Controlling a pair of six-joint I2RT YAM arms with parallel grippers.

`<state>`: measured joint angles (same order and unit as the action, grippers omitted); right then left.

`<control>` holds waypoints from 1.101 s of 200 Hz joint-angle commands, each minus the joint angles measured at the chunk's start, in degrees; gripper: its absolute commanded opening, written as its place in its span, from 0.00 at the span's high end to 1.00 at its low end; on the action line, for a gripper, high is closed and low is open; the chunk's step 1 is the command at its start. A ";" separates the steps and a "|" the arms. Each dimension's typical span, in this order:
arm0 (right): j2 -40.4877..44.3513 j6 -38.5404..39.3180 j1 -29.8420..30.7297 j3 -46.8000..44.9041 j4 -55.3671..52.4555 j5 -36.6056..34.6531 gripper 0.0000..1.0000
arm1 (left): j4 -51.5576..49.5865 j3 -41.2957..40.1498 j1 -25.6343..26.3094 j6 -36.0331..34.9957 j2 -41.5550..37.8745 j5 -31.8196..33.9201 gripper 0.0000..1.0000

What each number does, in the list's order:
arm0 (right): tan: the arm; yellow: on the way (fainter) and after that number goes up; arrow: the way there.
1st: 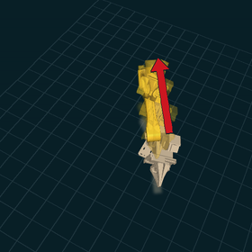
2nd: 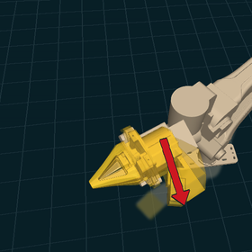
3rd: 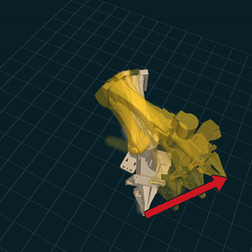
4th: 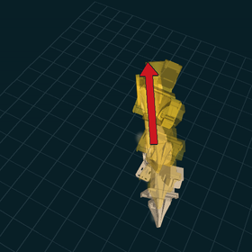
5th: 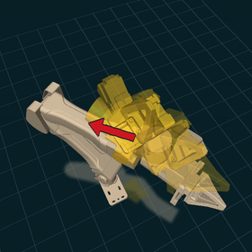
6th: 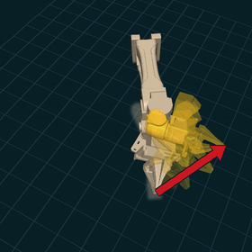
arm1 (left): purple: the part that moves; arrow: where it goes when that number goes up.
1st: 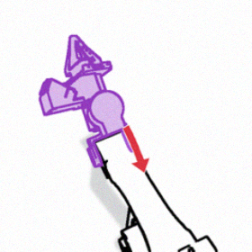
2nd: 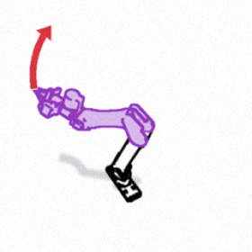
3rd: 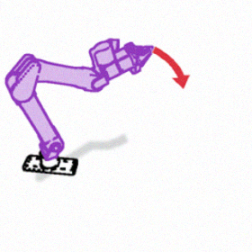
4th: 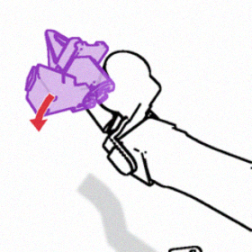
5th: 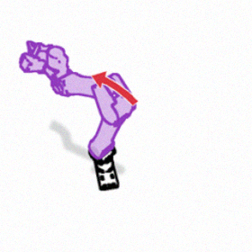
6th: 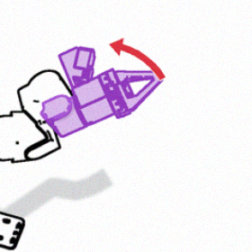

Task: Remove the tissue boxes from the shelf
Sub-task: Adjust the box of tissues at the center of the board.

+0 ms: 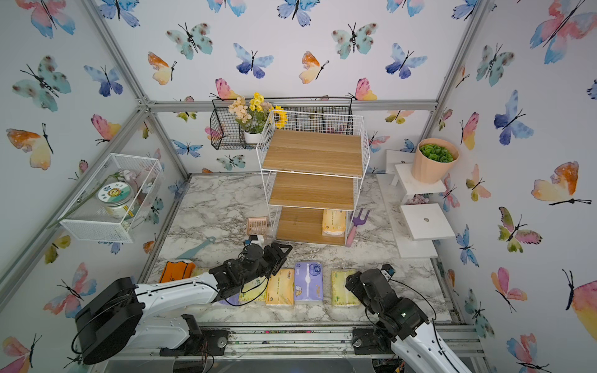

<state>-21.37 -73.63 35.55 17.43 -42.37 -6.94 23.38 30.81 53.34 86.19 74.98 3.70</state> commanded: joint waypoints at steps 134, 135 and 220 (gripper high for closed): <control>-2.98 3.79 -0.22 13.42 -5.85 -12.00 0.13 | -2.59 17.41 3.29 -11.36 15.95 2.78 0.49; -2.89 3.82 -0.22 13.59 -5.87 -12.11 0.13 | -2.66 17.65 3.28 -11.47 16.28 2.88 0.49; -1.12 5.87 -0.22 19.13 -5.97 -16.61 0.15 | 0.55 29.29 2.15 -20.65 31.99 9.72 0.50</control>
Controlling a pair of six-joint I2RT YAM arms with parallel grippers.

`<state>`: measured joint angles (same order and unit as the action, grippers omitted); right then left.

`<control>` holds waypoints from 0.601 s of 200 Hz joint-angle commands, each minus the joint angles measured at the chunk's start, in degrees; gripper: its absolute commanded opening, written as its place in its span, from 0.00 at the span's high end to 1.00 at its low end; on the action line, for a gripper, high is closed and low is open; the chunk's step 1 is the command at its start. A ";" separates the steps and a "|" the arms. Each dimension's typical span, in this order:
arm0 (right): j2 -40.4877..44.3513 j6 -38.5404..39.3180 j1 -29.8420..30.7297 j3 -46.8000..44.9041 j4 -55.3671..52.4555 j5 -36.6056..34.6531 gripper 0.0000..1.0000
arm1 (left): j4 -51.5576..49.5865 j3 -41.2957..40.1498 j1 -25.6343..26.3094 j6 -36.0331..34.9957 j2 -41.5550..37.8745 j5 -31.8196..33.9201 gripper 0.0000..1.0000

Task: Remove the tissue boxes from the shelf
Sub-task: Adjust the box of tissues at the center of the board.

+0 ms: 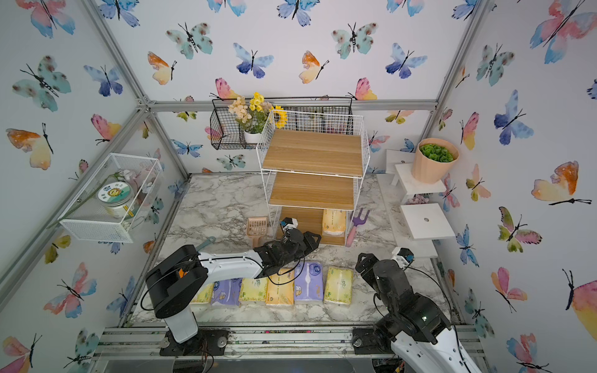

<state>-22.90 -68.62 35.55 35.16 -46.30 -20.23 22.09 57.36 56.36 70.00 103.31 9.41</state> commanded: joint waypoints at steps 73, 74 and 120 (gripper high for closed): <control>1.17 -1.10 -0.22 -1.17 -0.17 -2.36 0.16 | 10.44 8.74 -5.29 -2.55 15.98 -1.55 0.46; 1.18 -1.13 -0.22 -1.20 -0.14 -2.36 0.16 | 10.35 8.82 -5.34 -2.52 16.15 -1.61 0.46; 1.11 -1.94 -0.22 -2.97 1.63 -2.18 0.16 | 10.65 14.28 -6.98 -1.98 20.85 -3.66 0.47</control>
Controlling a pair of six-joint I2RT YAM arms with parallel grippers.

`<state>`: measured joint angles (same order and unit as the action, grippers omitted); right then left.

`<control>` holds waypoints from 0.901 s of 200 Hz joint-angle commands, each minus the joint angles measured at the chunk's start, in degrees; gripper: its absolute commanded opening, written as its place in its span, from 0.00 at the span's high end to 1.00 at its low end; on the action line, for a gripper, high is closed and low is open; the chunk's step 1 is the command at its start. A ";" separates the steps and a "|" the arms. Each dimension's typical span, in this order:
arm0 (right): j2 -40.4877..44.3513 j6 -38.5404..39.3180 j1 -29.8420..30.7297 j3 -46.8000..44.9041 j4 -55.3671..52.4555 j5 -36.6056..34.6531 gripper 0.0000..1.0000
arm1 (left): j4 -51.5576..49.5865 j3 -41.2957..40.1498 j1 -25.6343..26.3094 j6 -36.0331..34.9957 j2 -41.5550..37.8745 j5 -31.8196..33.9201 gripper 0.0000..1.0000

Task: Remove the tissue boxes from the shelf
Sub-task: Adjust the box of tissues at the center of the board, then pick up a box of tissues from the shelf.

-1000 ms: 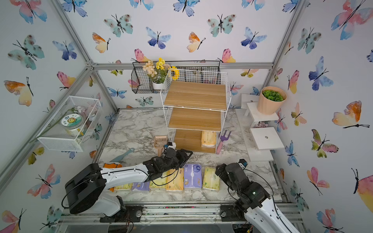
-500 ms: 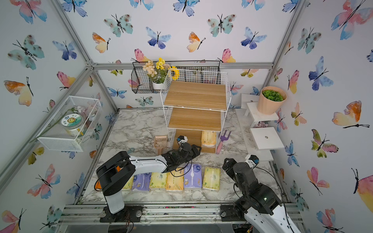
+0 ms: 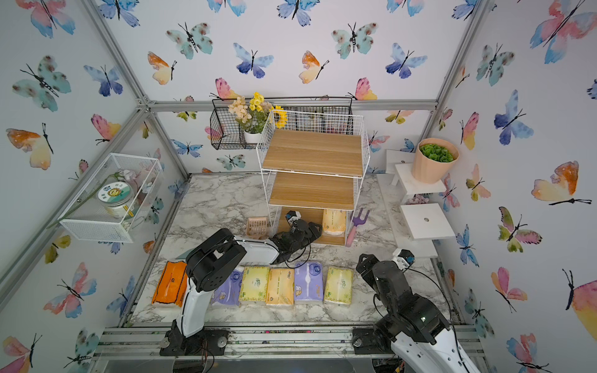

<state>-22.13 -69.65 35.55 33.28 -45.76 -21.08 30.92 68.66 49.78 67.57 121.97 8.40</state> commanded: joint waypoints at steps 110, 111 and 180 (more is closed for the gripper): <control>-3.31 -1.02 -0.22 -3.60 7.88 2.74 0.16 | 1.69 8.42 -0.82 3.36 7.48 -6.29 0.85; -3.33 -1.02 -0.22 -3.63 7.88 2.77 0.16 | 1.69 8.42 -0.82 3.40 7.48 -6.34 0.86; -4.67 -1.10 -0.22 -4.62 10.24 6.05 0.16 | 3.20 4.11 -0.82 5.02 2.34 -6.56 1.00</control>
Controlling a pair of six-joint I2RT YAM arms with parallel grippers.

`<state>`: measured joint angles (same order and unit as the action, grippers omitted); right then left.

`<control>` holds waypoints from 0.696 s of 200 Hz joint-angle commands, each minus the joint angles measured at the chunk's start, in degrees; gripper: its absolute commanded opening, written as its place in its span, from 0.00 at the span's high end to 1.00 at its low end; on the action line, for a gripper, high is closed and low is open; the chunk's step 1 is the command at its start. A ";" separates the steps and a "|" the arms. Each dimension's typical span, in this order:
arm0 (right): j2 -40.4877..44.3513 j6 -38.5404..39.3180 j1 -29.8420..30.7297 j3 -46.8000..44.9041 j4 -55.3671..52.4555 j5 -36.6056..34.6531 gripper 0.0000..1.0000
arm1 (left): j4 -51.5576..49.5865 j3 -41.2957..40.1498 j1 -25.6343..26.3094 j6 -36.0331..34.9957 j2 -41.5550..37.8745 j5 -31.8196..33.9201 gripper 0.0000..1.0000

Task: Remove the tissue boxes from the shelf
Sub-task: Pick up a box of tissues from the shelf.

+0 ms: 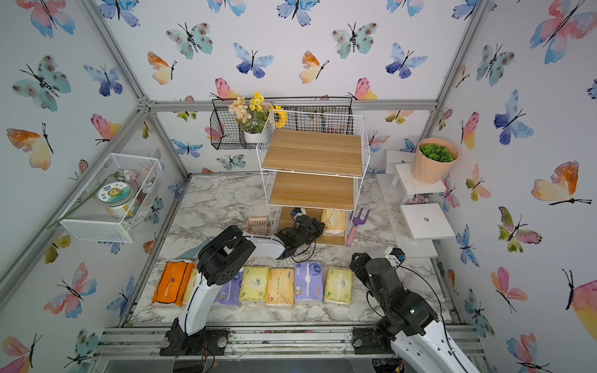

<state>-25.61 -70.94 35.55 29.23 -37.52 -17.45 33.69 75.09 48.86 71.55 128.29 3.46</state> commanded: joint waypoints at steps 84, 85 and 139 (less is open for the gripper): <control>-11.31 -2.96 -0.31 -5.09 20.06 13.84 0.12 | -5.12 -14.89 0.79 14.61 -18.98 -0.90 1.00; -11.40 -2.97 -0.35 -5.16 20.35 13.93 0.12 | -5.21 -15.06 0.75 14.77 -19.14 -0.95 1.00; -12.56 -12.59 -2.87 -13.55 40.27 19.65 0.11 | -5.82 -20.66 1.54 25.86 -24.18 -1.60 1.00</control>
<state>-38.15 -77.91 33.54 18.83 -9.06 -1.32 29.21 55.57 49.87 91.18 106.59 3.20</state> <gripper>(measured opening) 0.893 0.040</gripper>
